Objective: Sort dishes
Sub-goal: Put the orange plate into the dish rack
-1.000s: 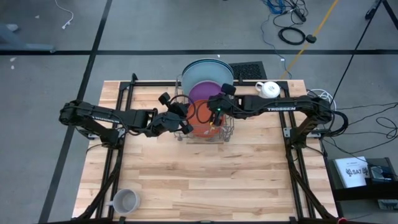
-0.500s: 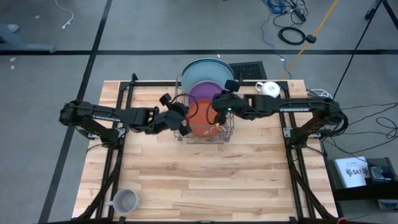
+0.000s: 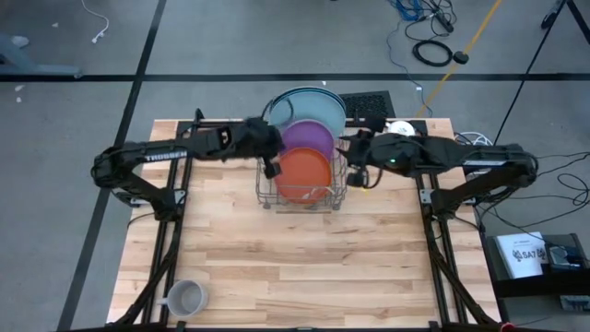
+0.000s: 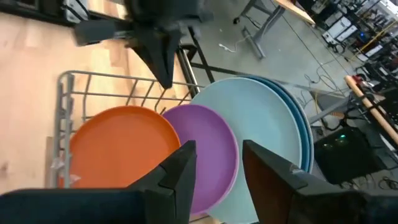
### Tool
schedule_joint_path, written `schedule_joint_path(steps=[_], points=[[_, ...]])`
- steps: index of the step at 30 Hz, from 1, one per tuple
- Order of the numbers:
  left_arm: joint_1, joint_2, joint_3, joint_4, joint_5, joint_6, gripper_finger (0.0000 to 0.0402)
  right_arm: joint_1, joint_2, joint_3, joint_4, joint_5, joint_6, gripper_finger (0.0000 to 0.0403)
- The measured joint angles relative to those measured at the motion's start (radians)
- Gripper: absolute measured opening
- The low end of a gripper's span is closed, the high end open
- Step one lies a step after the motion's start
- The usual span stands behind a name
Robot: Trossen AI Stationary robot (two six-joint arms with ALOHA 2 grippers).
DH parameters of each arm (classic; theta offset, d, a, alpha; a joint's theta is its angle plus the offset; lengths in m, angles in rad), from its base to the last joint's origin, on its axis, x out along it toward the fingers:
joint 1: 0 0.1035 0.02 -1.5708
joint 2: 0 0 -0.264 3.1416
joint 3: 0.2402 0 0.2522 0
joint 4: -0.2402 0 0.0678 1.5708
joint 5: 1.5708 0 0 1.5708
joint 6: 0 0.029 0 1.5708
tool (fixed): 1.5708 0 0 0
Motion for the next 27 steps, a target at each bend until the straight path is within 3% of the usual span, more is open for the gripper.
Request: schedule_joint_path(steps=[3, 7, 11, 19, 27], points=[[0.062, 0.024, 0.0, 0.016, 0.203, 0.008, 0.0002, 0.013, -0.024, 0.0, -0.026, 0.0, 0.009, 0.0125], [0.089, 0.065, 0.0, 0.03, 0.212, 0.044, 0.0006, 0.021, -0.034, 0.0, -0.047, 0.0, 0.007, 0.0125], [0.104, 0.12, 0.023, 0.022, 0.306, 0.053, 0.0035, 0.021, -0.035, 0.0, -0.078, 0.0, 0.007, 0.0125], [0.104, 0.234, 0.113, -0.072, 0.195, 0.053, 0.0131, 0.026, -0.035, 0.0, -0.12, 0.0, 0.018, 0.0125], [0.103, 0.309, 0.145, -0.091, 0.11, 0.054, 0.0142, 0.04, -0.035, 0.0, -0.124, 0.0, 0.016, 0.0125]])
